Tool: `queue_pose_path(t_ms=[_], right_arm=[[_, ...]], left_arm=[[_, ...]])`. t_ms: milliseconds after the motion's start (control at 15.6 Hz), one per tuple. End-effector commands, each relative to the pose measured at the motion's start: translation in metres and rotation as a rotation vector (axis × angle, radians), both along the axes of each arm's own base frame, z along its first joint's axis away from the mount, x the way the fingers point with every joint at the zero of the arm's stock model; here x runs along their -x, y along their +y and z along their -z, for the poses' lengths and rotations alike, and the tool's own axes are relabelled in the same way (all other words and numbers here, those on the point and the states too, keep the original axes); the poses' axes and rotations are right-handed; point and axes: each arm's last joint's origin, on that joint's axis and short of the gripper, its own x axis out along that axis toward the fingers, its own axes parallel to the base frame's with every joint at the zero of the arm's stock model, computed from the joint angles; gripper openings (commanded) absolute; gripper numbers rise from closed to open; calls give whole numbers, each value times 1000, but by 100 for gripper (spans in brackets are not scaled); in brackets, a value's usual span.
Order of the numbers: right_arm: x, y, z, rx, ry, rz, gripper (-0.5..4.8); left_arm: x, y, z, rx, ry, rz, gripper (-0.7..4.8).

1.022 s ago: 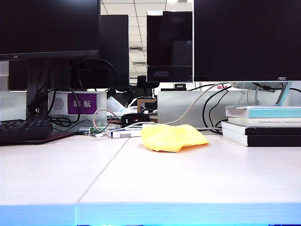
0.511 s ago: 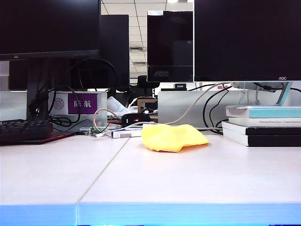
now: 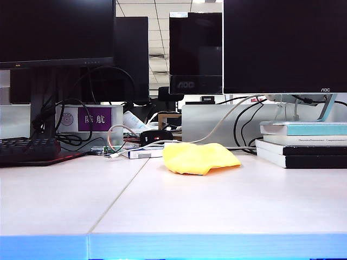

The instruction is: Wipe the table from back to front using the rag.

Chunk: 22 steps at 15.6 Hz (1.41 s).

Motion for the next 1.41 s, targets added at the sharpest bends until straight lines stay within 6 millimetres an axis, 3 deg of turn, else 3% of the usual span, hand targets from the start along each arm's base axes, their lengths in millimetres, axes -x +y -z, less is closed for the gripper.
queue_pose_path(t_ms=[64,320,767,1214,1406], right_arm=[[6,-2,24,-26,-16,-14,9],[12,-5,51,-11,18,-12,9],[15,-6,62,36,130,-10,9],[15,-6,62,36,130,-11,9],[15,-6,62,37,130,-7,9]], left_arm=[[-8,-5,24,-1,0,0,-5],[-14,-9,53,-12,14,-14,-5],[-18,-7,66,-33,18,-159,-5],[-28,33,75,-94,92,-550,-5],[-29,40,76,-145,85,-618,-5]])
